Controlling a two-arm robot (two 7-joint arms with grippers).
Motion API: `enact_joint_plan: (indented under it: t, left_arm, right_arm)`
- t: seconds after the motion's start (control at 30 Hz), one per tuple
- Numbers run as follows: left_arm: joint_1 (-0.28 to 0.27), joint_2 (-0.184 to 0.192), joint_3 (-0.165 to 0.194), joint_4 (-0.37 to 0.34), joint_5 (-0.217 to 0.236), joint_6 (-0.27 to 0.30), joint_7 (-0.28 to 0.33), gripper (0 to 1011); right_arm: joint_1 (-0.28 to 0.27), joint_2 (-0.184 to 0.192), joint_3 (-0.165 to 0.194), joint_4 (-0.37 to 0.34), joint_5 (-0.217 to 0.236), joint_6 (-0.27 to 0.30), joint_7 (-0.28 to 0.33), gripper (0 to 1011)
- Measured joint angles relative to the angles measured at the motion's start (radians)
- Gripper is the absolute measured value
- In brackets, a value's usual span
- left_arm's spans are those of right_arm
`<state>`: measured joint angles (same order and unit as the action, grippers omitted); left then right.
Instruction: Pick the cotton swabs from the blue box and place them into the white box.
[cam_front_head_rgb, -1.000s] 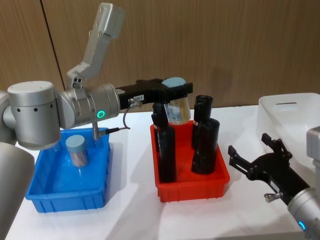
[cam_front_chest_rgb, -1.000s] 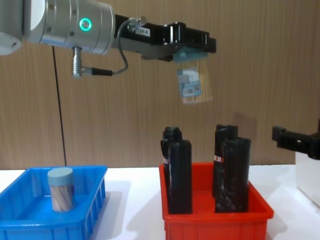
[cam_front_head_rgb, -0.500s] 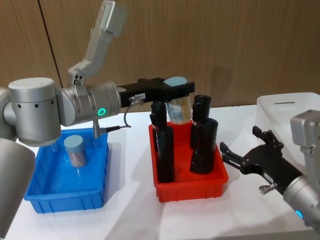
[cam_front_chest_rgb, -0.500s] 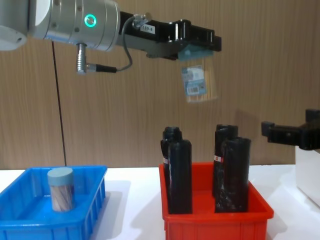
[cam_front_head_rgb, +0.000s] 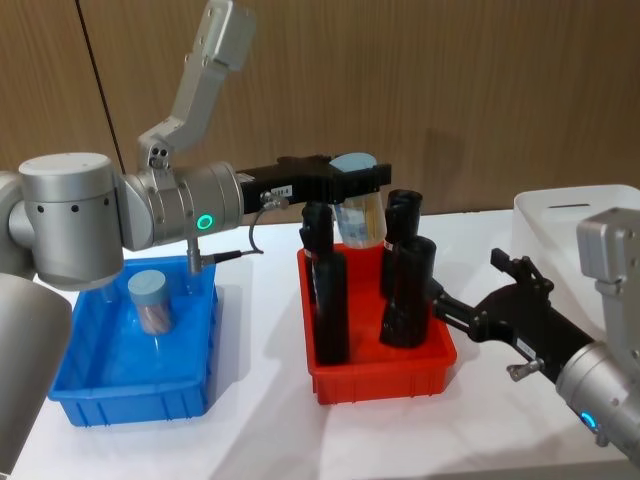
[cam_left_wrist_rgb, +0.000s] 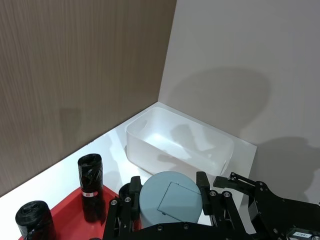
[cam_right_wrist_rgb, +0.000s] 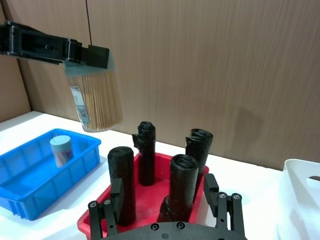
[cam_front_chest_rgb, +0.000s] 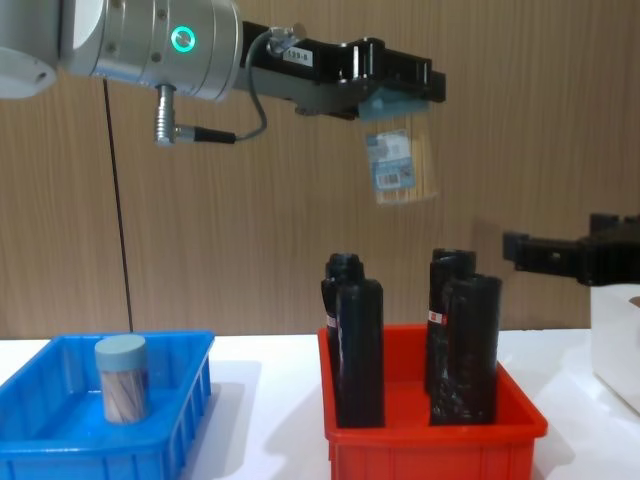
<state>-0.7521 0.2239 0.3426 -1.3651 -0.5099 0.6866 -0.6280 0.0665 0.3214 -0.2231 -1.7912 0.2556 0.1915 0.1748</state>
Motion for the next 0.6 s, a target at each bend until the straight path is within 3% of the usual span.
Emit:
enact_joint_plan:
  t: [0.6]
  left_arm:
    - [-0.002,-0.001,0.001,0.001,0.0,0.002,-0.002,673]
  right_arm:
    - [0.056,-0.043,-0.011,0.01,0.034,0.077,0.027,1002]
